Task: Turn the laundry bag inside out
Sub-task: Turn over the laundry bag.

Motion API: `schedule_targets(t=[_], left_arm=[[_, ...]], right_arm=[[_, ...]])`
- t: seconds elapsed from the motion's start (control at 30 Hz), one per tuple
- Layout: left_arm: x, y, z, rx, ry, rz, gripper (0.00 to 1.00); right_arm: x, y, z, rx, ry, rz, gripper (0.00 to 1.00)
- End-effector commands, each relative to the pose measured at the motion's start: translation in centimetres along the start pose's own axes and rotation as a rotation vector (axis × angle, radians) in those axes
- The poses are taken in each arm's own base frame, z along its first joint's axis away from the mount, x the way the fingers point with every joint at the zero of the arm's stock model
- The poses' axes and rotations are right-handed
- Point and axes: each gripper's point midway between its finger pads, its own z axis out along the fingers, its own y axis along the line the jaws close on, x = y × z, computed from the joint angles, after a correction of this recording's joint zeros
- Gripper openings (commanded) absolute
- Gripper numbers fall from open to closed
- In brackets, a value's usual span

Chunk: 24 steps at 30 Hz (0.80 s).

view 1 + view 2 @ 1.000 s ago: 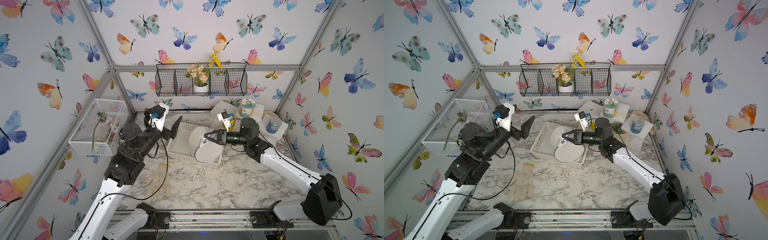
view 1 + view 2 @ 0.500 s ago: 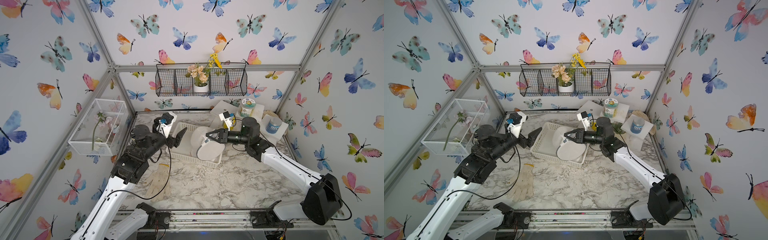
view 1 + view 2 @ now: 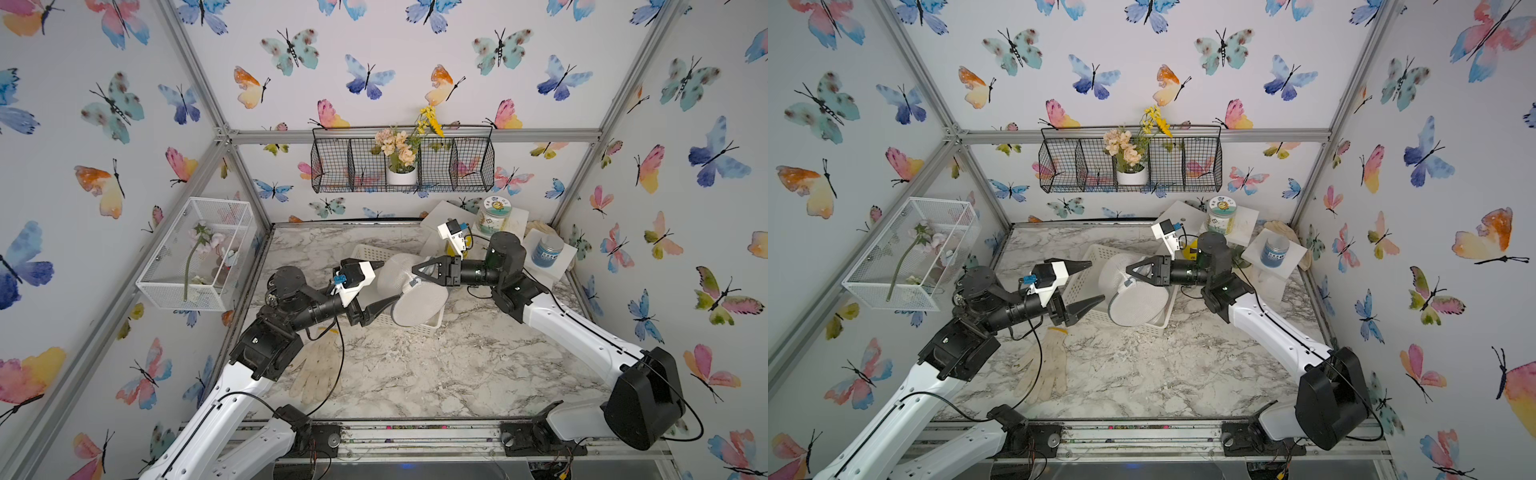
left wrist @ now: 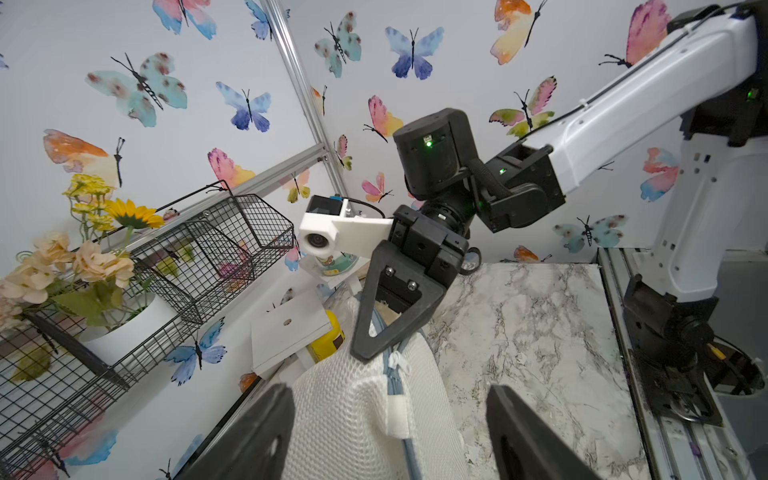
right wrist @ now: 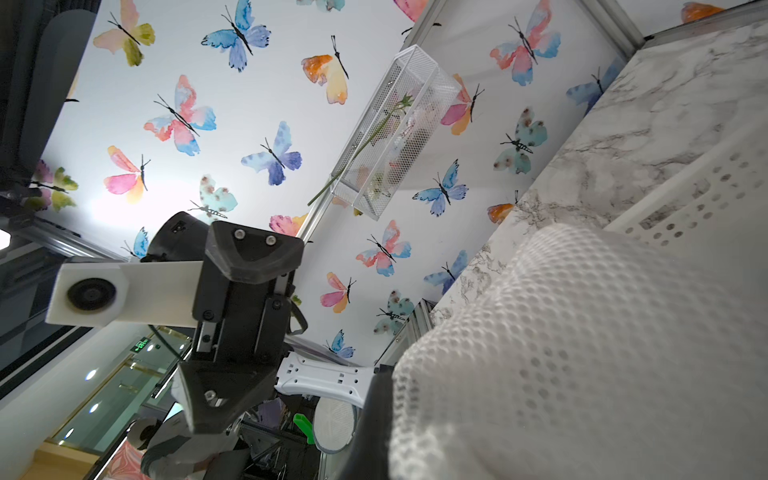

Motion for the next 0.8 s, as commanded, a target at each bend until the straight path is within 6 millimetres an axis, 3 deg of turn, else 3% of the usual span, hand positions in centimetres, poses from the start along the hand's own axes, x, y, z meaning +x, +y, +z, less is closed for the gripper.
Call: schedule_targets(t=[0.0, 0.17, 0.4, 0.63, 0.77], left_arm=[[0.8, -0.9, 1.1, 0.075, 0.003, -0.003, 0.80], [2.8, -0.4, 2.9, 0.057, 0.046, -0.008, 0.80], [3.6, 0.1, 4.0, 0.049, 0.030, -0.049, 0.60], [3.8, 0.2, 4.3, 0.056, 0.040, -0.070, 0.58], [4.0, 0.2, 4.5, 0.063, 0.042, -0.082, 0.46]], right_arm=[[-0.7, 2.7, 0.0, -0.107, 0.010, -0.081, 0.02], [-0.9, 3.9, 0.1, -0.161, 0.002, -0.109, 0.02], [-1.0, 5.2, 0.8, -0.206, -0.004, -0.149, 0.02], [-1.0, 5.2, 1.2, -0.219, -0.007, -0.155, 0.02], [-1.0, 5.2, 1.4, -0.227, -0.006, -0.160, 0.02]])
